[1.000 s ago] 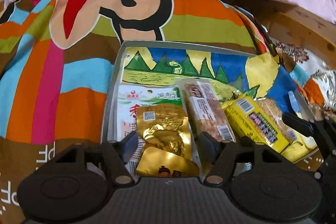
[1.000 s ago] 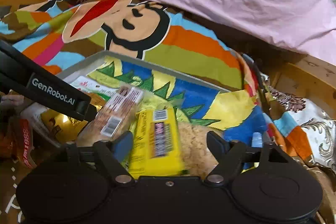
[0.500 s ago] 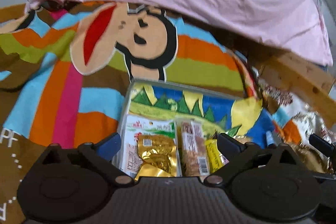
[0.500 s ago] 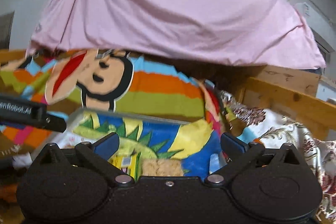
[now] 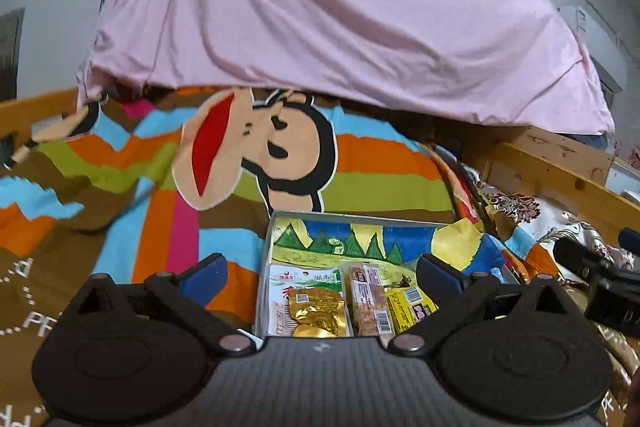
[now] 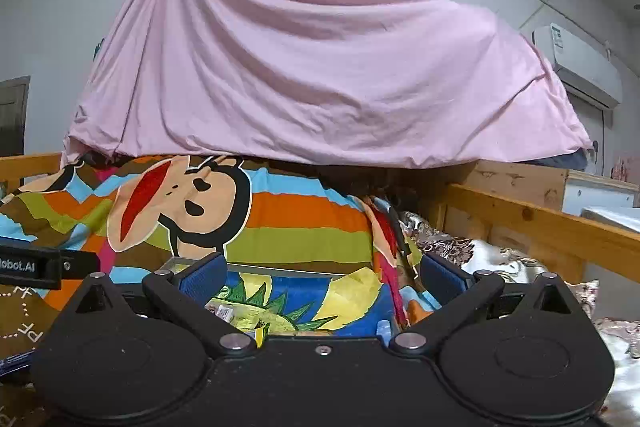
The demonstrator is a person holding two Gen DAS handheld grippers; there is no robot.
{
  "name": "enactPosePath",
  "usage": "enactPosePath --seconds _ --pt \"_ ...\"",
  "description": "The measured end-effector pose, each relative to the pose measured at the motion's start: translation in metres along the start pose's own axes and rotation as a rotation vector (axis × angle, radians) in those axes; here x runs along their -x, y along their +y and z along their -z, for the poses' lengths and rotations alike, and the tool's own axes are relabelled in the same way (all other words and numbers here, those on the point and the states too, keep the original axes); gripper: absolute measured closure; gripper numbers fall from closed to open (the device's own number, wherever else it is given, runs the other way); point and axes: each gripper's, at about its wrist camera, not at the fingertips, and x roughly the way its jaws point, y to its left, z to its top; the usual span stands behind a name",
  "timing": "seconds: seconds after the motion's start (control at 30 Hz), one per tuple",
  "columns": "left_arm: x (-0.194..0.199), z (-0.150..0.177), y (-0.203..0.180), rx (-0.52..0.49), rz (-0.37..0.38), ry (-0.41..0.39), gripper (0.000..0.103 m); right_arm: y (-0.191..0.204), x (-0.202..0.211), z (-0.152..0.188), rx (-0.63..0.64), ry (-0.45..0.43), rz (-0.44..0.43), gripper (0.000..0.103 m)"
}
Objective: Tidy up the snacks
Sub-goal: 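Lift both tools back out of the tray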
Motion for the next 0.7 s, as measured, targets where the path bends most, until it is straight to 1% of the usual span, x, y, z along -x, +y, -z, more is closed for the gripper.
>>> enactPosePath --seconds 0.1,0.17,0.3,0.4,0.57,0.63,0.7 --pt "0.018 0.005 -0.005 -0.032 0.001 -0.024 0.001 -0.003 0.015 0.000 0.006 -0.013 0.005 0.001" --pt "0.029 0.009 -0.010 -0.071 -0.007 -0.039 0.001 -0.006 0.025 0.000 0.001 -0.016 0.006 0.001" --pt "0.045 0.017 -0.021 -0.166 -0.053 -0.063 0.000 -0.008 0.045 0.003 0.003 -0.023 0.007 0.001" --pt "0.057 0.022 -0.026 -0.202 -0.071 -0.058 0.000 -0.009 0.060 0.005 0.014 -0.023 0.005 0.001" --pt "0.079 0.029 -0.025 -0.159 -0.078 -0.063 0.000 -0.008 0.082 0.008 0.021 -0.011 -0.002 0.001" --pt "0.088 0.030 -0.022 -0.139 -0.105 -0.078 0.000 -0.008 0.090 0.008 0.014 -0.003 -0.007 0.001" --pt "0.097 0.031 -0.019 -0.104 -0.130 -0.069 0.000 -0.008 0.098 0.008 0.000 0.007 -0.017 0.001"
